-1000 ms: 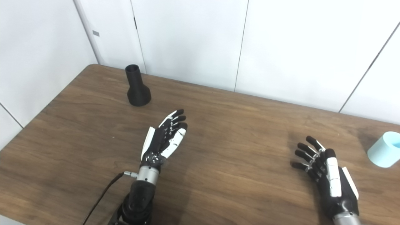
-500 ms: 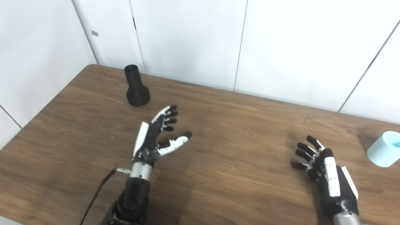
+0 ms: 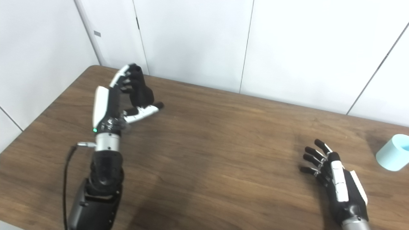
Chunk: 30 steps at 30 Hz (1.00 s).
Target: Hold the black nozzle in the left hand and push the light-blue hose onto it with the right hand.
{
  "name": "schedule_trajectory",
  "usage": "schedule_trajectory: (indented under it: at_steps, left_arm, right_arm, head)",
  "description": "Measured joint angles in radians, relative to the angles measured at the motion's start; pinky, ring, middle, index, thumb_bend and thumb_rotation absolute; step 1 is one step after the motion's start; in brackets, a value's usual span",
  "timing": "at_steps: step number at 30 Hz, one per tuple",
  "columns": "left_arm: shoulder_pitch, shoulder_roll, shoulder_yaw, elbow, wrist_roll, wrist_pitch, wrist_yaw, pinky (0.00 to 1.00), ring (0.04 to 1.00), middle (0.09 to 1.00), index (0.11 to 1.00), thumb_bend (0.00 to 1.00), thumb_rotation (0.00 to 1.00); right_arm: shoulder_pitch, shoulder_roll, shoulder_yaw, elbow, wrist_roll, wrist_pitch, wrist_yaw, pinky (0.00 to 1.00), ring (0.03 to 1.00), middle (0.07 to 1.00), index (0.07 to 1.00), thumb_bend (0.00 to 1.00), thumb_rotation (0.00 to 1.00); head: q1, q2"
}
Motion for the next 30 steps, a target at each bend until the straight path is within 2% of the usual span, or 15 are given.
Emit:
schedule_trajectory:
  at_steps: [6, 13, 15, 16, 19, 24, 26, 28, 30]
  left_arm:
    - [-0.028, 0.068, 0.068, 0.037, 0.000, -0.007, 0.032, 0.76, 0.792, 0.823, 0.854, 0.91, 0.11]
    - [-0.066, 0.124, 0.092, 0.067, 0.020, 0.005, 0.032, 0.75, 0.866, 0.880, 0.873, 0.93, 0.16]
    - [-0.082, 0.149, 0.089, 0.082, 0.046, 0.013, 0.029, 0.78, 0.889, 0.907, 0.893, 0.96, 0.18]
    - [-0.091, 0.162, 0.086, 0.093, 0.052, 0.025, 0.021, 0.82, 0.933, 0.942, 0.922, 0.98, 0.20]
    - [-0.106, 0.208, 0.052, 0.105, 0.084, 0.084, -0.035, 0.96, 0.993, 0.992, 0.974, 1.00, 0.26]
    - [-0.124, 0.294, -0.054, 0.161, 0.147, 0.168, -0.183, 1.00, 1.000, 1.000, 0.995, 1.00, 0.38]
    - [-0.135, 0.301, -0.067, 0.170, 0.164, 0.217, -0.271, 1.00, 1.000, 1.000, 0.998, 1.00, 0.42]
    - [-0.150, 0.297, -0.064, 0.201, 0.190, 0.239, -0.332, 1.00, 1.000, 1.000, 0.994, 1.00, 0.41]
    - [-0.169, 0.291, -0.062, 0.238, 0.215, 0.242, -0.348, 1.00, 1.000, 1.000, 0.999, 1.00, 0.41]
  right_arm:
    - [0.000, 0.001, 0.000, 0.000, -0.003, 0.000, -0.004, 0.72, 0.834, 0.839, 0.929, 0.29, 1.00]
    - [0.000, 0.001, 0.001, 0.000, -0.001, 0.000, -0.003, 0.71, 0.837, 0.844, 0.933, 0.28, 1.00]
    - [0.000, 0.001, 0.001, -0.001, -0.001, 0.000, -0.003, 0.71, 0.835, 0.845, 0.934, 0.27, 1.00]
    - [0.000, 0.001, 0.001, -0.001, -0.002, 0.000, -0.003, 0.70, 0.831, 0.843, 0.932, 0.27, 1.00]
    - [0.002, 0.001, 0.002, -0.004, -0.004, 0.000, -0.004, 0.71, 0.834, 0.842, 0.936, 0.27, 1.00]
    - [0.006, 0.001, 0.004, -0.020, -0.006, 0.015, -0.006, 0.71, 0.831, 0.838, 0.932, 0.27, 1.00]
    - [0.010, 0.001, 0.004, -0.031, -0.009, 0.023, -0.007, 0.70, 0.826, 0.835, 0.929, 0.27, 1.00]
    - [0.011, 0.002, 0.004, -0.033, -0.012, 0.026, -0.008, 0.71, 0.825, 0.834, 0.928, 0.26, 1.00]
    - [0.012, 0.003, 0.005, -0.039, -0.017, 0.032, -0.010, 0.70, 0.821, 0.830, 0.925, 0.24, 1.00]
  head:
    - [0.000, -0.003]
    - [0.002, -0.002]
    - [0.003, 0.000]
    - [0.003, 0.000]
    - [0.002, 0.003]
    - [0.000, 0.009]
    - [-0.002, 0.009]
    - [-0.002, 0.014]
    - [-0.002, 0.015]
